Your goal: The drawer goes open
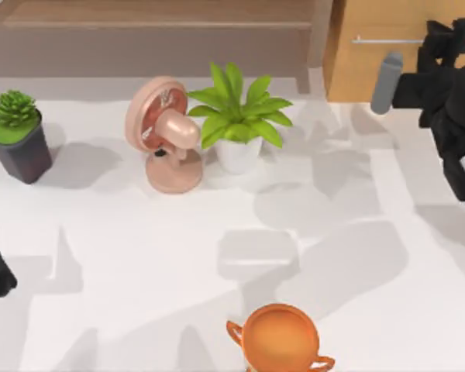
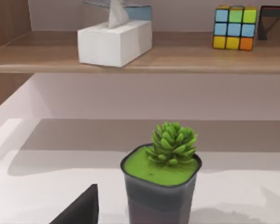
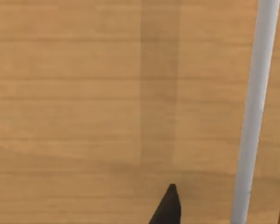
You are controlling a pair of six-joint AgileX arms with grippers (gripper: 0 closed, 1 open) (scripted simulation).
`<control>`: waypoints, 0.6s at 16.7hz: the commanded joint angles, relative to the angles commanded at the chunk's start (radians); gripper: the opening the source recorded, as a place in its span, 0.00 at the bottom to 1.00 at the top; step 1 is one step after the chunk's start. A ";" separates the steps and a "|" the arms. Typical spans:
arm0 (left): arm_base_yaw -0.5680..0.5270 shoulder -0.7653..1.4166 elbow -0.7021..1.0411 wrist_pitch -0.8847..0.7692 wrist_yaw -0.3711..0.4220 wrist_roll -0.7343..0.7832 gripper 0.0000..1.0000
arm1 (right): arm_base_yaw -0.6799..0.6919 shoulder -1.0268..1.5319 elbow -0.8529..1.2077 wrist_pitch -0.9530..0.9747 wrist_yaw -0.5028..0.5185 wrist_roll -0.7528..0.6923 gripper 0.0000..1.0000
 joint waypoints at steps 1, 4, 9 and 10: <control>0.000 0.000 0.000 0.000 0.000 0.000 1.00 | 0.000 0.000 0.000 0.000 0.000 0.000 0.25; 0.000 0.000 0.000 0.000 0.000 0.000 1.00 | 0.000 0.000 0.000 0.000 0.000 0.000 0.02; 0.000 0.000 0.000 0.000 0.000 0.000 1.00 | 0.000 0.000 0.000 0.000 0.000 0.000 0.00; 0.000 0.000 0.000 0.000 0.000 0.000 1.00 | 0.000 0.000 0.000 0.000 0.000 0.000 0.00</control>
